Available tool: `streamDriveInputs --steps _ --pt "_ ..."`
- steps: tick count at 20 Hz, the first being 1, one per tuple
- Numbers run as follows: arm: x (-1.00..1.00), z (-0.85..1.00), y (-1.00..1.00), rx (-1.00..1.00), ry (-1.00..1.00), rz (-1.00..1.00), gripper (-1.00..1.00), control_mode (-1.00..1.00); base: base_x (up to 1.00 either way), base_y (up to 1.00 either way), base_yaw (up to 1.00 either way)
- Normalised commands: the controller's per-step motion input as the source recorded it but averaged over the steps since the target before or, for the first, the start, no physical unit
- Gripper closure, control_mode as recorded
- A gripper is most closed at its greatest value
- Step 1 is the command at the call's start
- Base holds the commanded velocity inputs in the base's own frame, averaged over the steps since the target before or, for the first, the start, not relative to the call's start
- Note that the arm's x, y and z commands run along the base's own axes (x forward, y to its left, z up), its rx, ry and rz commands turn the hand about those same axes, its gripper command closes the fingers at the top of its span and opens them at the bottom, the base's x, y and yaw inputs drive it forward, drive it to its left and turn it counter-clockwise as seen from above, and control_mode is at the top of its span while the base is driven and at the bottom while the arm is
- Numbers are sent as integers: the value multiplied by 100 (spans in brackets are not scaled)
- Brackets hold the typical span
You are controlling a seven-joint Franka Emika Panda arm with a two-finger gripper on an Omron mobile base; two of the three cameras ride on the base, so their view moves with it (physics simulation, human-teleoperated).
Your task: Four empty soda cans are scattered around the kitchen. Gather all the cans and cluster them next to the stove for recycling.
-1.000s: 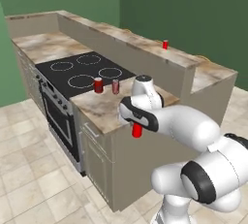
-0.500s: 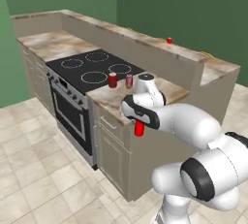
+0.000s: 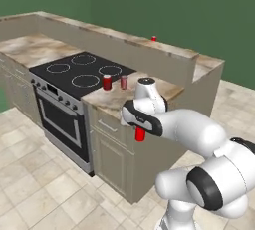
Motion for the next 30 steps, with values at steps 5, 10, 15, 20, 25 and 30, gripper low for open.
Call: streamDriveInputs --steps 5,10,15,20,25,30 --pt "0 0 0 0 0 0 100 100 11 59 -27" --pt "0 0 0 0 0 0 100 100 9 66 -16" --pt "0 0 0 0 0 0 100 100 21 55 -29" --pt "0 0 0 0 0 0 100 100 27 50 -36" --pt "0 0 0 0 0 0 100 100 16 59 -25" --pt "0 0 0 0 0 0 100 100 6 61 -24"
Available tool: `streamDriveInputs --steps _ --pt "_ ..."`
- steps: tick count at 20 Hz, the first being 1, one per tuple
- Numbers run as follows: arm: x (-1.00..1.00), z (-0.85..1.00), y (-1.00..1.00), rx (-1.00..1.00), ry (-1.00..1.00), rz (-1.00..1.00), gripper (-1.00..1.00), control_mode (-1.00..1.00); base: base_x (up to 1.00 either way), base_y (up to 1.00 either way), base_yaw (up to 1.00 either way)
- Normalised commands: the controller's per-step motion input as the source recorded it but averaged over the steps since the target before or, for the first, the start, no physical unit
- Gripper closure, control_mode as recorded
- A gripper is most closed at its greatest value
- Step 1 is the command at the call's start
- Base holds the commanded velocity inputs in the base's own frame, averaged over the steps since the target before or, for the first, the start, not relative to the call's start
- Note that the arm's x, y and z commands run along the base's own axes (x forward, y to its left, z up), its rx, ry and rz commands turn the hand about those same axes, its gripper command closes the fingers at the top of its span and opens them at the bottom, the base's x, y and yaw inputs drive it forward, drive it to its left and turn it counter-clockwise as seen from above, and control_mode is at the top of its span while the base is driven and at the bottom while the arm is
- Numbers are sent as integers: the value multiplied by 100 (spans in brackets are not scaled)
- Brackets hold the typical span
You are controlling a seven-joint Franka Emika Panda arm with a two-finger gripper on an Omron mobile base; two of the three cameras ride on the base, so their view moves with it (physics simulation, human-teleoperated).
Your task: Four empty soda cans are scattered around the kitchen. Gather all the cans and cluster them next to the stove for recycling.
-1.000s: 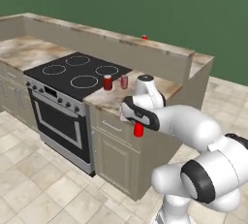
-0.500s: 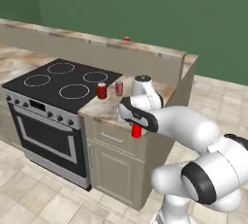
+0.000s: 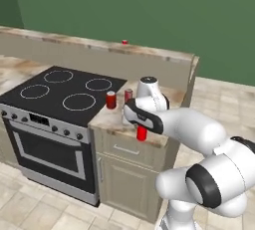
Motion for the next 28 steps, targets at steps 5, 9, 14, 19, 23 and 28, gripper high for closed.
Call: streamDriveInputs --steps 5,9,14,19,23,28 --pt "0 0 0 0 0 0 100 100 9 54 -33" --pt "0 0 0 0 0 0 100 100 7 57 -30" --pt "0 0 0 0 0 0 100 100 0 62 -22" --pt "0 0 0 0 0 0 100 100 0 63 -20" --pt "0 0 0 0 0 0 100 100 0 62 -22" --pt "0 0 0 0 0 0 100 100 0 57 -29"
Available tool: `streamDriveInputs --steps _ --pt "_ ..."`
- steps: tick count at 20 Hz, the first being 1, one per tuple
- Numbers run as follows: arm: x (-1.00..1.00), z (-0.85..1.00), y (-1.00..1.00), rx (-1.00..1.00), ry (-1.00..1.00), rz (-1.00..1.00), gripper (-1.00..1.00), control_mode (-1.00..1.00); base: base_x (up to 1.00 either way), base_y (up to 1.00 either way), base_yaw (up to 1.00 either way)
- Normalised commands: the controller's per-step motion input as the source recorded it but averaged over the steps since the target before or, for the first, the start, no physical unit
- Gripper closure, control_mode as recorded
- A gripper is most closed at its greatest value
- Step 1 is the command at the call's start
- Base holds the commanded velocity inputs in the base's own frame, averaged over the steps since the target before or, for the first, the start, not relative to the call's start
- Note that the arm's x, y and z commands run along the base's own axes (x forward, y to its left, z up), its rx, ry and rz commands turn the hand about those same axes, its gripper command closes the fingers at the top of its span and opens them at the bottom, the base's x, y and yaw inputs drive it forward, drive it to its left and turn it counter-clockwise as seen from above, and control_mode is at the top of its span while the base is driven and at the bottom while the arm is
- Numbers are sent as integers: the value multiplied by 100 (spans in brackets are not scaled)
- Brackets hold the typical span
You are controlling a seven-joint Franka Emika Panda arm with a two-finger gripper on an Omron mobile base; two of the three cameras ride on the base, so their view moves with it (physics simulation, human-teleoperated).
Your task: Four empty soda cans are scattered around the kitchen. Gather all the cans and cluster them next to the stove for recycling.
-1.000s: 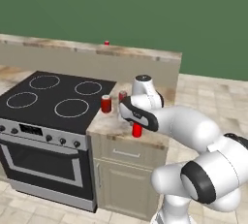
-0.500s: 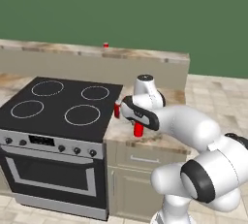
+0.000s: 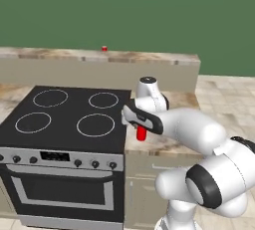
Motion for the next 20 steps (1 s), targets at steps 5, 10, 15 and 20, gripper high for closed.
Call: streamDriveInputs --steps 5,10,15,20 --pt "0 0 0 0 0 0 100 100 0 17 -10" --pt "0 0 0 0 0 0 100 100 0 0 0" --pt "0 0 0 0 0 0 100 100 0 0 0" --pt "24 0 0 0 0 0 100 -100 5 0 0"
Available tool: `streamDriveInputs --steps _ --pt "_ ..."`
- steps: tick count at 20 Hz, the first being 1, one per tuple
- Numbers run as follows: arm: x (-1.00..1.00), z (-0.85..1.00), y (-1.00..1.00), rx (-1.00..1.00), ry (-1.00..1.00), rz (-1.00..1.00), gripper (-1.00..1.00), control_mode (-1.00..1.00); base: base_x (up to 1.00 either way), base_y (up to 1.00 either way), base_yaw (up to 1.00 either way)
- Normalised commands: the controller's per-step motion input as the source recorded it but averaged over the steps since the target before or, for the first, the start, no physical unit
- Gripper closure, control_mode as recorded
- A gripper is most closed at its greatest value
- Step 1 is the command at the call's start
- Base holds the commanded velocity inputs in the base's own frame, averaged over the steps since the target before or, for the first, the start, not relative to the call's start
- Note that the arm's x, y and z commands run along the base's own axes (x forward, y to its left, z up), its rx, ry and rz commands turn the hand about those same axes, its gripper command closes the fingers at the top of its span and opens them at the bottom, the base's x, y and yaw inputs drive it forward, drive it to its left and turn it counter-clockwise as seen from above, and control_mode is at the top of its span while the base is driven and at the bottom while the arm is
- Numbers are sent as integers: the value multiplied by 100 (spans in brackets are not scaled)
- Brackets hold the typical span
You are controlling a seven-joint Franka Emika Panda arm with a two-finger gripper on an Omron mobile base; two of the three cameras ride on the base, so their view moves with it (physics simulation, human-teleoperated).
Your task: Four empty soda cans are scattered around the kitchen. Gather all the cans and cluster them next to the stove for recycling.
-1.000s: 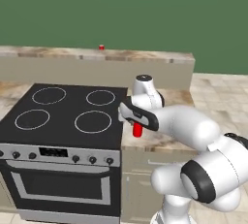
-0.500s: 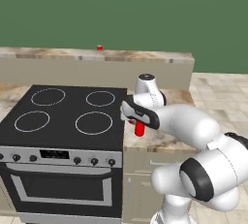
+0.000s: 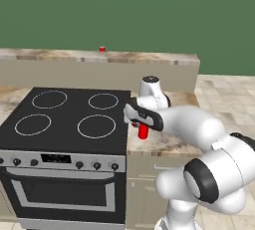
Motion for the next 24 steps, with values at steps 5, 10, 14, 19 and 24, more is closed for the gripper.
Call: streamDriveInputs --steps 5,10,14,19,24 --pt "51 -3 -1 0 -1 0 100 -100 0 0 0" --pt "49 -7 -6 0 -2 0 100 -100 0 0 0" --pt "37 -12 -2 -4 -2 0 100 -100 0 0 0" --pt "15 -14 -22 -1 0 5 100 -100 0 0 0" --pt "19 -16 -32 0 -2 10 100 -100 0 0 0"
